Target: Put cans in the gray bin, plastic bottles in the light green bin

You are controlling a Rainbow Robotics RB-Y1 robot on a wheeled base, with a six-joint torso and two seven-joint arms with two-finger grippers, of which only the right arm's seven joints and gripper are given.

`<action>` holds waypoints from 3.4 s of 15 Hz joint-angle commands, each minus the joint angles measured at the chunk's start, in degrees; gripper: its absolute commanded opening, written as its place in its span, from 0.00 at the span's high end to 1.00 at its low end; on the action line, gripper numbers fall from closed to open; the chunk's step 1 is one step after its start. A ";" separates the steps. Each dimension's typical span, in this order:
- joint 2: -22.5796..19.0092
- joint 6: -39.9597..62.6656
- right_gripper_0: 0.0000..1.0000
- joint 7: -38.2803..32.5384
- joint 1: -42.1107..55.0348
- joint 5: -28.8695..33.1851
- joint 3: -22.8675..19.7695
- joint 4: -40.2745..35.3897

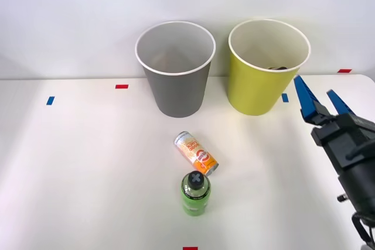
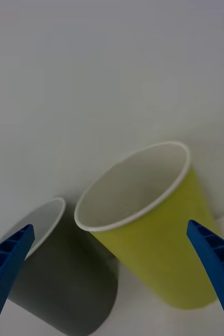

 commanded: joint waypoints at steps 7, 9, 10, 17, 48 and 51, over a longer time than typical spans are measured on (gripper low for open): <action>12.10 -1.65 0.00 2.19 14.07 4.37 -3.16 -0.14; 13.50 -1.30 0.00 2.98 16.53 5.42 -3.08 -0.05; 13.94 -1.30 0.00 3.42 17.14 5.69 -3.16 0.13; 17.90 -17.12 0.00 7.20 19.25 21.60 -3.16 13.66; 12.89 -47.00 0.00 36.82 28.31 17.20 9.32 28.69; 12.89 -47.00 0.00 36.82 28.31 17.20 9.32 28.69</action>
